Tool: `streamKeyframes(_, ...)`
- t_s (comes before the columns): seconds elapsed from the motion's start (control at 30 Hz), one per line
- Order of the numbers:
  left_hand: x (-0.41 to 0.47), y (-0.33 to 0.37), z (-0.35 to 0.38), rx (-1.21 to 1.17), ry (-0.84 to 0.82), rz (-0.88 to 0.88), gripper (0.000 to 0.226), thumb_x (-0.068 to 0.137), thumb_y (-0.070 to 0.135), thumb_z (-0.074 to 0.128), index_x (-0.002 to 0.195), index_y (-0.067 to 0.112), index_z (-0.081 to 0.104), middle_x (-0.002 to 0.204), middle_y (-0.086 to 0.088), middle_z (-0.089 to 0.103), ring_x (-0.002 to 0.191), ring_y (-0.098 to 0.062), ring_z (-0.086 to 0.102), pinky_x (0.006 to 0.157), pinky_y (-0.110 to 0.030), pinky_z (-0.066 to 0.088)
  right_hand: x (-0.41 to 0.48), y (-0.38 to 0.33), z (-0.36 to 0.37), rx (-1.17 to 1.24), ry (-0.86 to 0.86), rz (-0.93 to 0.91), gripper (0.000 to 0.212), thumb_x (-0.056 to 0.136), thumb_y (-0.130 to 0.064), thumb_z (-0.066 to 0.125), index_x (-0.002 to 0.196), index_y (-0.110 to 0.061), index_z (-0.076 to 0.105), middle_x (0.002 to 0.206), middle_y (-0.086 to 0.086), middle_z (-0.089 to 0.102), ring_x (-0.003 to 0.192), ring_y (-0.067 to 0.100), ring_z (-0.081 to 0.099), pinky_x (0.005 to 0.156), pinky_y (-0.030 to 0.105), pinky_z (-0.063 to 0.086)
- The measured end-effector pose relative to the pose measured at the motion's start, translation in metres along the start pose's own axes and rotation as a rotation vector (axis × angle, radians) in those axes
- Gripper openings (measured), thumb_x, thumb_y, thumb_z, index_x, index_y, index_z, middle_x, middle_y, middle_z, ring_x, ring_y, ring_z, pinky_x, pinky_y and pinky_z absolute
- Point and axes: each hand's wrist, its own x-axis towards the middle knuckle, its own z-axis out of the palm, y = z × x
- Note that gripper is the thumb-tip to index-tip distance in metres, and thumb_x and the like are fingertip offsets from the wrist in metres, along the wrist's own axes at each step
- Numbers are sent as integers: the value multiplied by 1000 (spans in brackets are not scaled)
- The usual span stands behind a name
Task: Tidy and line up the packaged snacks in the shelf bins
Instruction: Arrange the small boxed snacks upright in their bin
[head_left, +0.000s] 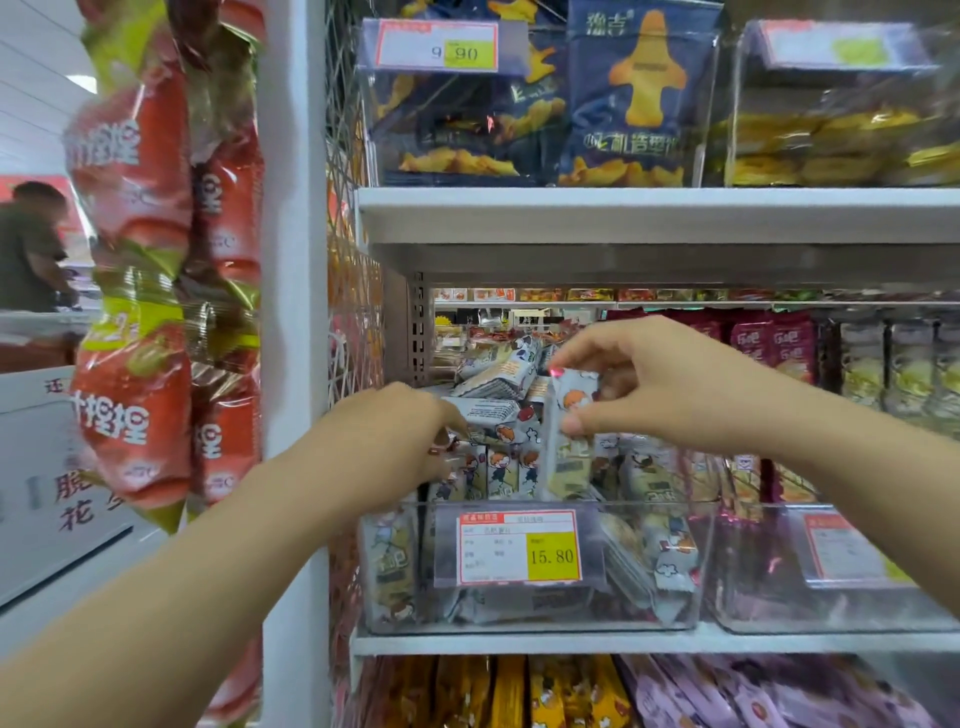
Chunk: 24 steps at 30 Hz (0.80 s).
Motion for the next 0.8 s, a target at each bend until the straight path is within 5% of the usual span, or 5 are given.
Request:
streamKeyframes(0.2, -16, -5, -9, -318, 229, 15, 34, 94, 21, 55, 127, 29, 57, 112, 15, 64, 99, -6, 60, 82, -15, 40, 13, -23, 31, 183, 137, -23, 41, 71, -36, 79, 104, -35, 55, 95, -15, 55, 63, -6, 50, 74, 22, 47)
streamKeyframes(0.37, -32, -6, -5, -486, 207, 53, 40, 93, 24, 56, 131, 37, 49, 93, 23, 61, 69, 13, 57, 67, -4, 42, 19, -29, 39, 207, 135, -30, 37, 71, -35, 78, 101, -34, 57, 99, -10, 60, 66, 3, 55, 72, 29, 52)
streamKeyframes(0.5, -34, 0, -1, -699, 249, 84, 58, 90, 29, 59, 135, 51, 30, 124, 22, 52, 87, 10, 63, 84, -16, 52, 16, -30, 32, 262, 314, -69, 30, 75, -27, 77, 98, -31, 57, 93, -15, 60, 54, 4, 50, 61, 22, 48)
streamKeyframes(0.63, -34, 4, -5, -938, 405, 91, 55, 86, 35, 62, 127, 55, 31, 118, 29, 50, 95, 11, 60, 80, -9, 49, 13, -36, 31, 381, 360, -102, 30, 75, -28, 76, 96, -31, 56, 98, -11, 62, 54, 7, 53, 61, 24, 50)
streamKeyframes(0.8, -36, 1, -4, -912, 495, 96, 47, 87, 25, 64, 115, 54, 41, 103, 26, 54, 92, 6, 60, 74, -12, 51, 12, -37, 42, 480, 204, -29, 44, 75, -28, 75, 113, -30, 51, 107, -11, 60, 71, 14, 70, 73, 32, 58)
